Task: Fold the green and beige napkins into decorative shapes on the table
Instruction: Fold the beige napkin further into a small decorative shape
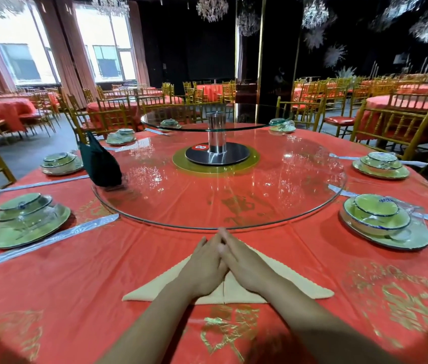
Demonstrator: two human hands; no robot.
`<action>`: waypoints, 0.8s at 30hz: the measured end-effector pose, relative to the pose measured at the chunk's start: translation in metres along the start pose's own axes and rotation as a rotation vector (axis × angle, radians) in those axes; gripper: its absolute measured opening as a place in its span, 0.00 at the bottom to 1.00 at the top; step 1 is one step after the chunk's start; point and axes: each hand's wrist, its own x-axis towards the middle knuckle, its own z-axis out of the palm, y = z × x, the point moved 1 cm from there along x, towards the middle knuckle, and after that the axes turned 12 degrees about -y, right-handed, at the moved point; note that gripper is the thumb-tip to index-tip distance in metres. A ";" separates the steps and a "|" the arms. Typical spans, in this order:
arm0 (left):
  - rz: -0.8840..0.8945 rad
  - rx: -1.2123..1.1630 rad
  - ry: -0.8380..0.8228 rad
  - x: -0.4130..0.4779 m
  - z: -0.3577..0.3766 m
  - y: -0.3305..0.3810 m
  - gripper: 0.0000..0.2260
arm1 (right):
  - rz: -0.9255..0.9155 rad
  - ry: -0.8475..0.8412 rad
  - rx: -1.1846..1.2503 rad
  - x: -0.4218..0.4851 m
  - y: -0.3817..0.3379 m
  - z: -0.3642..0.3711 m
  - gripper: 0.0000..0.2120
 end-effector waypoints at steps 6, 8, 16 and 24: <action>-0.002 -0.760 0.270 -0.010 -0.011 -0.009 0.13 | 0.034 -0.024 -0.374 0.003 0.006 0.014 0.47; -0.037 -0.563 0.277 -0.021 -0.015 -0.005 0.14 | 0.045 -0.034 -0.474 0.007 0.009 0.018 0.57; -0.350 0.325 -0.110 -0.081 -0.015 -0.024 0.56 | 0.061 -0.069 -0.491 0.008 0.011 0.018 0.56; -0.550 0.323 -0.185 -0.119 -0.035 -0.059 0.60 | 0.062 -0.094 -0.491 0.005 0.010 0.018 0.58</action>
